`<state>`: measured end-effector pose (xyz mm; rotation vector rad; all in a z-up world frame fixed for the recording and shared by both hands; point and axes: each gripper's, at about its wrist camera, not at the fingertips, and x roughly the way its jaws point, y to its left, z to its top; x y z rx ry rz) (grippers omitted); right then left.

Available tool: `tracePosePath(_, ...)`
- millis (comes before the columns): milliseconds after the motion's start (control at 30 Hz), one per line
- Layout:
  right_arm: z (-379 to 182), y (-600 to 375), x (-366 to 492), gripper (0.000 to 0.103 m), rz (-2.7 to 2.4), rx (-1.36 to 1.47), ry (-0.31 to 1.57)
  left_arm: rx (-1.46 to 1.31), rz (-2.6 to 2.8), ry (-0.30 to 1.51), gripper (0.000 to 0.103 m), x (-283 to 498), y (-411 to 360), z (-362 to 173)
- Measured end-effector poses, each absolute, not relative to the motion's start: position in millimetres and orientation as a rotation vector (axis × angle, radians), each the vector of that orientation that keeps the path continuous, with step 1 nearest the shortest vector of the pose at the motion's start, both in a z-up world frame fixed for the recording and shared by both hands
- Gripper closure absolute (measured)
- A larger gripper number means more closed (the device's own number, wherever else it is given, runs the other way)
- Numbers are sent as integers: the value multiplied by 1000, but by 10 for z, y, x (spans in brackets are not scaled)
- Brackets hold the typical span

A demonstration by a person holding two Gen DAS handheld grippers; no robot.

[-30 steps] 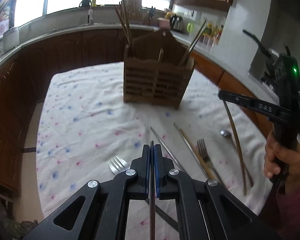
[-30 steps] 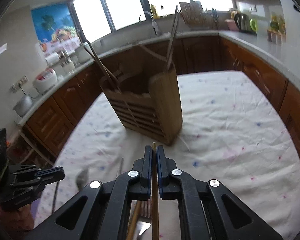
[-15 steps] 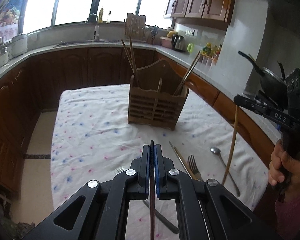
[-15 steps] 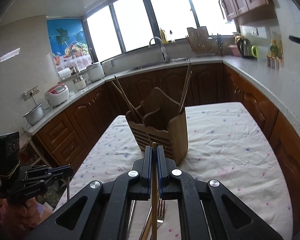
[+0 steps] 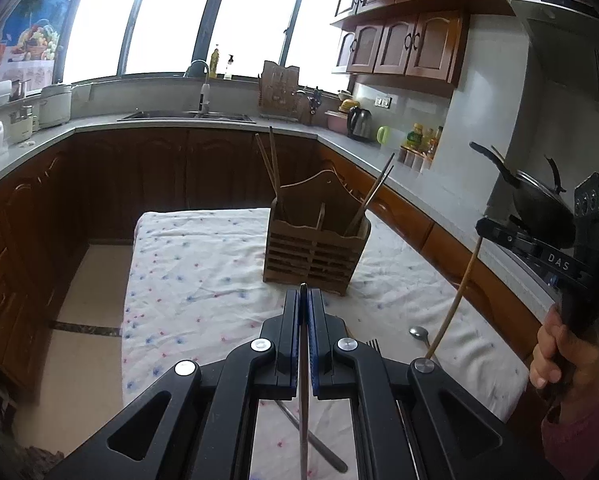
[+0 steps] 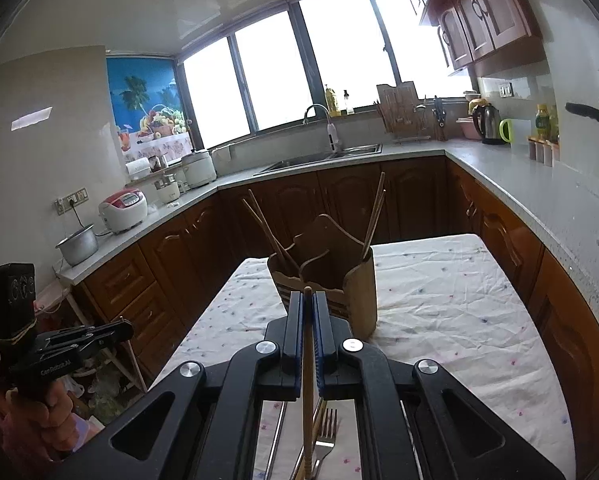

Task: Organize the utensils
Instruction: 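Lift both held chopsticks and carry them over the wooden holder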

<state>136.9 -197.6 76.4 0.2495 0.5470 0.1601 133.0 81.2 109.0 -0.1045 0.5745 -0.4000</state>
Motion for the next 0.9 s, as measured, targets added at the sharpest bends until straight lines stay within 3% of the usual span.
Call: tracePosePath(900,1114,-2152,1558,99,126,283,368,-185,-347,332,101,1603,812,1394)
